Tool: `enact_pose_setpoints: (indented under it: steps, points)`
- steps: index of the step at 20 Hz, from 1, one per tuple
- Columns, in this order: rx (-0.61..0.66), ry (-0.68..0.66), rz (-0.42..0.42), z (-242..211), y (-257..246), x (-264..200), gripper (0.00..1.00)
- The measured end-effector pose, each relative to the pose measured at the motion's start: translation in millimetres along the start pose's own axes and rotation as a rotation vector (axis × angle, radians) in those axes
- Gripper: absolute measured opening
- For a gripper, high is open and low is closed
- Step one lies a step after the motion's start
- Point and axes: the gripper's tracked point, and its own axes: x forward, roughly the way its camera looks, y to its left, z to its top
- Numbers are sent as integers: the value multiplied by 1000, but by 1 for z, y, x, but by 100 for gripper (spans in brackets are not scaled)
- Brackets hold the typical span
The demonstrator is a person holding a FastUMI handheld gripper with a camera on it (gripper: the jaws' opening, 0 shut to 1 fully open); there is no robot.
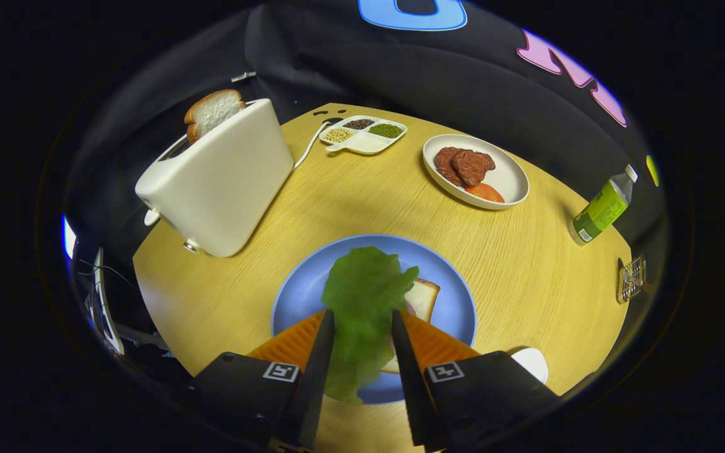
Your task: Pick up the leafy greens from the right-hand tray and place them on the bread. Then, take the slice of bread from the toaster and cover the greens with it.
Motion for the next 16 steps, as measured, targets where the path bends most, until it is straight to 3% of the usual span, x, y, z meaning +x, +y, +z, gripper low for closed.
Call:
enact_pose_setpoints:
  steps: [8,12,16]
  points:
    - [-23,-19,-54,2,-7,-1,73]
    - [15,-76,-61,19,-2,-16,100]
    - [62,-196,-46,58,14,-46,100]
